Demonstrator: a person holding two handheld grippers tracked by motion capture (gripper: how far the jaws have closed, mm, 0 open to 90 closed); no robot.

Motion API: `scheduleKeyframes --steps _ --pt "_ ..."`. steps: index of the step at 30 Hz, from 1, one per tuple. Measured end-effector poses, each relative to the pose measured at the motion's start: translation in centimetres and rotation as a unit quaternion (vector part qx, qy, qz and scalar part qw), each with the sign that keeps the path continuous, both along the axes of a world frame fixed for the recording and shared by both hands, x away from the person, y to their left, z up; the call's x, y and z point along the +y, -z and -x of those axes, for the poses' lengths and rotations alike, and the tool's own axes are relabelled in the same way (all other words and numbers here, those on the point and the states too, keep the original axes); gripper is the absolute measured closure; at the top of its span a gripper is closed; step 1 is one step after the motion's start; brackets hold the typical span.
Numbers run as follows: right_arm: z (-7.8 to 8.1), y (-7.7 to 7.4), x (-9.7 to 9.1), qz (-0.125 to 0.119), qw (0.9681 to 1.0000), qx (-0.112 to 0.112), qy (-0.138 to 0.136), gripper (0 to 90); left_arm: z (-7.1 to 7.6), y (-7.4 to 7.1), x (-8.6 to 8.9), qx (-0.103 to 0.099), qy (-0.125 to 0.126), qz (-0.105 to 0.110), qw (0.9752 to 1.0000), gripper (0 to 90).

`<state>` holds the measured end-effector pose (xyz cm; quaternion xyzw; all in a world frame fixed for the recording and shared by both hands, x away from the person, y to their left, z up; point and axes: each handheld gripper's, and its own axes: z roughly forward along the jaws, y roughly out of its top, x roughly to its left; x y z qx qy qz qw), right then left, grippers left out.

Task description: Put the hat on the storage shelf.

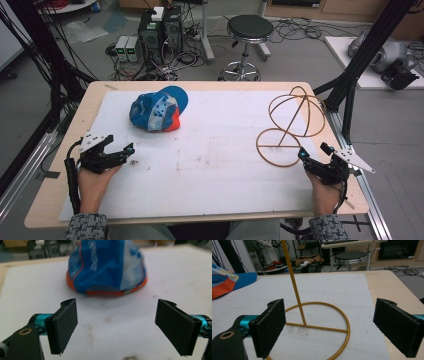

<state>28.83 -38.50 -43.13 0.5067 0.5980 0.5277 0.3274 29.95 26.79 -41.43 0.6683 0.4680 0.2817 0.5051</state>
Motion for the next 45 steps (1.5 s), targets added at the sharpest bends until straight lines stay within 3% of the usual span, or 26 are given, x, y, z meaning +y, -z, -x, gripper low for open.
scheduleKeyframes --steps 1,2,3,6,7,31,39,45 --pt "0.0 0.0 0.0 0.000 1.0000 -0.002 0.000 10.2 0.4 -0.2 -0.3 -0.015 0.015 0.026 0.9994 18.5" --pt "0.1 -0.1 0.0 0.002 1.0000 -0.004 -0.001 10.2 0.8 -0.5 -0.6 -0.030 0.023 0.032 0.9988 18.7" --pt "0.1 -0.1 0.0 0.001 1.0000 -0.004 0.000 10.2 1.2 -0.9 -0.9 -0.044 0.023 0.028 0.9984 19.1" --pt "0.2 -0.2 0.0 0.006 1.0000 -0.005 0.000 10.2 1.9 -1.5 -1.3 -0.059 0.013 0.007 0.9981 20.2" --pt "0.2 -0.2 0.0 0.006 1.0000 -0.005 0.000 10.2 1.9 -1.6 -1.4 -0.062 0.014 0.010 0.9979 19.8" --pt "0.1 -0.2 0.2 0.009 0.9999 -0.003 -0.001 10.2 1.9 -2.2 -1.5 -0.067 0.012 -0.005 0.9977 19.7" --pt "0.2 -0.1 0.2 0.008 1.0000 -0.004 0.000 10.2 0.5 -2.6 -1.9 -0.073 0.022 0.002 0.9971 19.7" --pt "0.3 -0.1 0.0 0.007 1.0000 -0.003 0.002 10.2 -1.9 -3.9 -2.8 -0.076 0.029 -0.015 0.9966 19.7"
